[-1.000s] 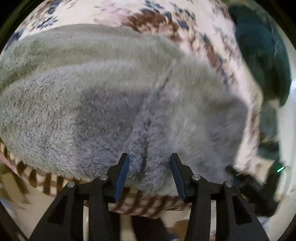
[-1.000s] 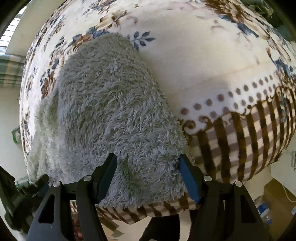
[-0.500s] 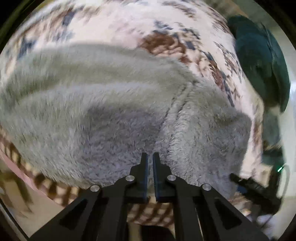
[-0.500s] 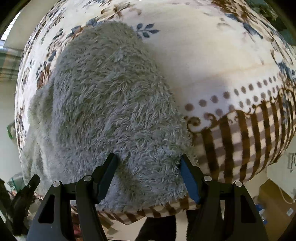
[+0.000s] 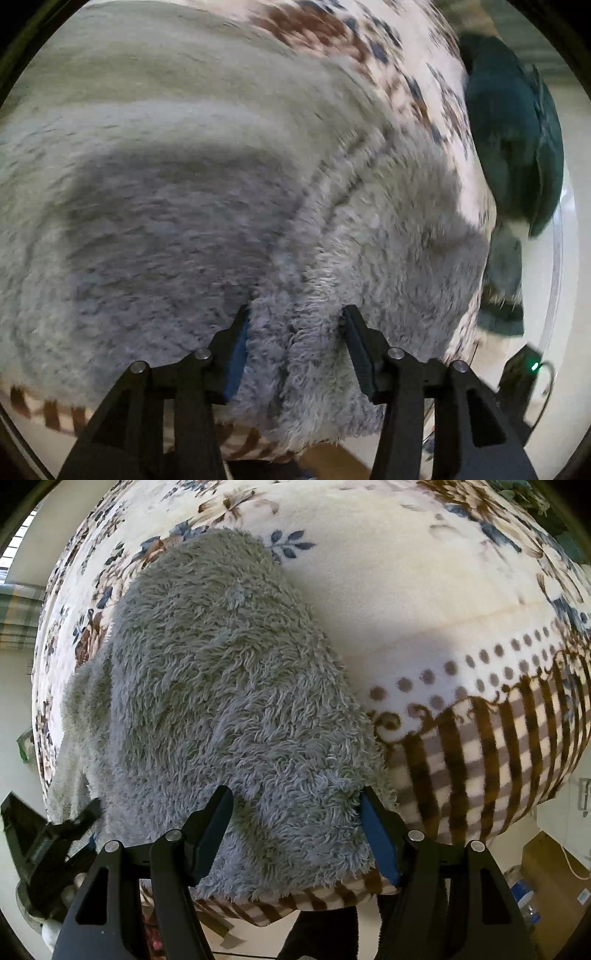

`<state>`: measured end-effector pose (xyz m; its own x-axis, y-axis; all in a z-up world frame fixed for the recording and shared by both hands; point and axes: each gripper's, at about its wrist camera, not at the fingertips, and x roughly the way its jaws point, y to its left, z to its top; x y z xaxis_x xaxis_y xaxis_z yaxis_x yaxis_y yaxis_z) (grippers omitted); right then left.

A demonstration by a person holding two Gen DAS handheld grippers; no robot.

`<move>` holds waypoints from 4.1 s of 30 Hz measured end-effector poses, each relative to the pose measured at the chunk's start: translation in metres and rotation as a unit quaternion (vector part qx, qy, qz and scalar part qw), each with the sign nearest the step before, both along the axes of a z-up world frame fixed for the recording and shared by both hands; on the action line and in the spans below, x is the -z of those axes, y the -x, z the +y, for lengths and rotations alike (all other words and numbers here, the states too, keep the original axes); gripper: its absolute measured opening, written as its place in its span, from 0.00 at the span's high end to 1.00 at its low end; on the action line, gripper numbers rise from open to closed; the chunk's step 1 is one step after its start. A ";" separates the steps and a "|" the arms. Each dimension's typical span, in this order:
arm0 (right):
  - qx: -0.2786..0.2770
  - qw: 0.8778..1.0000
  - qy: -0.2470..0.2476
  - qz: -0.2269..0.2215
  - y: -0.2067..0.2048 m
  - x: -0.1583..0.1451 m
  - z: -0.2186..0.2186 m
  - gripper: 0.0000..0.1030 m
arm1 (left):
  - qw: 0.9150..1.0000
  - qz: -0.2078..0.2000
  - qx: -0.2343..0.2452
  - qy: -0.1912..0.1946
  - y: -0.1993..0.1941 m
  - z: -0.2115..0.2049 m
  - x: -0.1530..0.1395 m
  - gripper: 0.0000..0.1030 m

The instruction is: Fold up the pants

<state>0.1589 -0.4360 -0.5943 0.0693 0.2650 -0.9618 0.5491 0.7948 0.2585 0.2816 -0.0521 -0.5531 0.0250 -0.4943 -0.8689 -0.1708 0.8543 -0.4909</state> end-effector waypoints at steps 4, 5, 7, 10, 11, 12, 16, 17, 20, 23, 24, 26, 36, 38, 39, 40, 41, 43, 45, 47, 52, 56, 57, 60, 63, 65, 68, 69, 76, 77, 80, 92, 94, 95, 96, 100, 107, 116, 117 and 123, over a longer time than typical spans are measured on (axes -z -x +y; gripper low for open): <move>0.002 1.000 0.001 0.003 -0.002 0.002 0.001 0.31 | 0.999 -0.034 0.015 -0.026 0.008 -0.007 -0.012 0.85; 0.002 1.000 0.000 0.003 -0.002 0.002 0.001 0.31 | 0.999 -0.042 0.014 -0.029 0.011 -0.006 -0.017 0.86; 0.001 1.000 -0.001 0.003 -0.004 0.001 0.000 0.31 | 0.998 -0.054 0.011 -0.030 0.021 -0.002 -0.028 0.87; -0.008 1.000 0.000 0.004 -0.007 0.001 -0.001 0.31 | 0.998 -0.046 0.009 -0.036 0.031 0.001 -0.028 0.86; -0.011 1.000 0.001 0.006 -0.008 0.001 -0.001 0.31 | 0.998 -0.041 0.004 -0.037 0.033 0.003 -0.025 0.86; -0.013 1.000 0.003 0.007 -0.008 0.002 -0.001 0.31 | 0.999 -0.033 -0.002 -0.036 0.033 0.004 -0.018 0.85; -0.021 1.000 0.020 0.004 -0.013 -0.004 0.007 0.25 | 0.999 -0.024 -0.025 -0.040 0.019 0.005 -0.011 0.81; -0.025 0.999 0.031 -0.002 -0.015 -0.009 0.010 0.21 | 0.998 -0.034 -0.023 -0.053 0.018 0.002 -0.016 0.76; -0.050 0.996 0.077 -0.018 -0.021 -0.025 0.024 0.17 | 0.993 -0.069 -0.023 -0.089 0.017 0.002 -0.036 0.56; -0.074 0.989 0.122 -0.036 -0.028 -0.039 0.038 0.02 | 0.989 -0.094 -0.048 -0.108 0.014 0.016 -0.055 0.29; -0.076 0.988 0.126 -0.039 -0.030 -0.041 0.042 0.02 | 0.987 -0.100 -0.062 -0.110 0.015 0.025 -0.062 0.29; -0.071 0.990 0.112 -0.039 -0.035 -0.042 0.048 0.02 | 0.982 -0.112 -0.106 -0.111 0.019 0.049 -0.074 0.29; -0.066 0.996 0.056 -0.022 -0.052 -0.026 0.083 0.02 | 0.925 -0.026 -0.373 -0.061 0.068 0.235 -0.030 0.29; -0.073 0.996 0.056 -0.012 -0.055 -0.014 0.093 0.02 | 0.919 -0.027 -0.389 -0.065 0.064 0.255 -0.015 0.29; -0.075 0.996 0.055 -0.008 -0.056 -0.010 0.096 0.02 | 0.918 -0.029 -0.390 -0.062 0.062 0.262 -0.007 0.29; -0.080 0.995 0.054 0.001 -0.057 -0.003 0.101 0.02 | 0.918 -0.029 -0.392 -0.059 0.059 0.263 0.000 0.29; -0.082 0.995 0.057 0.007 -0.058 0.002 0.104 0.02 | 0.917 -0.028 -0.394 -0.049 0.055 0.265 0.007 0.29; -0.092 0.993 0.069 0.012 -0.060 0.008 0.111 0.02 | 0.917 -0.031 -0.395 -0.049 0.049 0.267 0.012 0.29; -0.100 0.992 0.080 0.014 -0.061 0.010 0.116 0.02 | 0.914 -0.045 -0.398 -0.071 0.047 0.265 0.009 0.30; -0.105 0.991 0.087 0.015 -0.062 0.012 0.120 0.02 | 0.916 -0.066 -0.386 -0.090 0.042 0.259 0.004 0.53; -0.104 0.991 0.082 0.014 -0.060 0.017 0.122 0.02 | 0.910 -0.152 -0.365 -0.125 0.039 0.238 -0.034 0.87; -0.110 0.992 0.055 -0.001 -0.059 0.014 0.110 0.02 | 0.907 -0.215 -0.332 -0.146 0.038 0.210 -0.083 0.88; -0.113 0.992 0.047 -0.007 -0.055 0.014 0.104 0.02 | 0.907 -0.229 -0.321 -0.147 0.039 0.202 -0.096 0.88; -0.124 0.991 0.012 -0.037 -0.047 0.006 0.090 0.02 | 0.909 -0.274 -0.280 -0.144 0.040 0.163 -0.141 0.89; -0.125 0.991 -0.017 -0.055 -0.038 -0.001 0.071 0.02 | 0.914 -0.310 -0.226 -0.133 0.043 0.109 -0.182 0.89; -0.121 0.990 -0.031 -0.065 -0.030 -0.010 0.050 0.02 | 0.920 -0.321 -0.193 -0.114 0.045 0.069 -0.202 0.89; -0.113 0.990 -0.029 -0.074 -0.020 -0.026 0.011 0.02 | 0.932 -0.325 -0.131 -0.090 0.046 -0.001 -0.220 0.89; -0.109 0.991 -0.027 -0.076 -0.017 -0.030 -0.002 0.02 | 0.935 -0.325 -0.112 -0.084 0.047 -0.024 -0.221 0.89; -0.058 0.996 0.012 -0.066 0.016 -0.044 -0.127 0.02 | 0.958 -0.282 0.036 -0.026 0.062 -0.199 -0.188 0.89; -0.046 0.997 0.017 -0.060 0.022 -0.042 -0.147 0.02 | 0.959 -0.275 0.060 -0.025 0.065 -0.222 -0.178 0.89; -0.014 0.998 0.022 -0.051 0.037 -0.035 -0.188 0.02 | 0.962 -0.241 0.122 -0.039 0.074 -0.277 -0.149 0.88; 0.061 0.991 -0.075 -0.088 0.026 -0.015 -0.252 0.02 | 0.978 -0.155 0.125 -0.056 0.048 -0.289 -0.146 0.20; 0.066 0.984 -0.127 -0.107 0.003 -0.005 -0.240 0.02 | 0.979 -0.165 0.098 -0.063 0.038 -0.268 -0.163 0.20; 0.063 0.980 -0.150 -0.114 -0.005 -0.001 -0.234 0.02 | 0.979 -0.172 0.080 -0.069 0.031 -0.254 -0.171 0.20; 0.055 0.974 -0.187 -0.118 -0.020 0.009 -0.227 0.01 | 0.978 -0.180 0.063 -0.080 0.024 -0.238 -0.177 0.20; 0.040 0.965 -0.238 -0.102 -0.057 0.051 -0.203 0.01 | 0.972 -0.177 0.024 -0.154 -0.012 -0.182 -0.165 0.20; 0.069 0.944 -0.308 -0.092 -0.077 0.080 -0.171 0.61 | 0.966 -0.123 0.007 -0.228 -0.058 -0.120 -0.103 0.20; 0.004 0.982 -0.093 -0.167 -0.087 0.002 -0.182 0.78 | 0.979 -0.067 -0.001 -0.192 -0.063 -0.110 -0.059 0.19; -0.009 0.985 -0.077 -0.154 -0.092 0.007 -0.183 0.78 | 0.980 -0.065 0.000 -0.190 -0.062 -0.112 -0.058 0.19; -0.004 0.987 -0.111 -0.113 -0.080 0.012 -0.181 0.35 | 0.979 -0.079 -0.003 -0.187 -0.056 -0.119 -0.082 0.20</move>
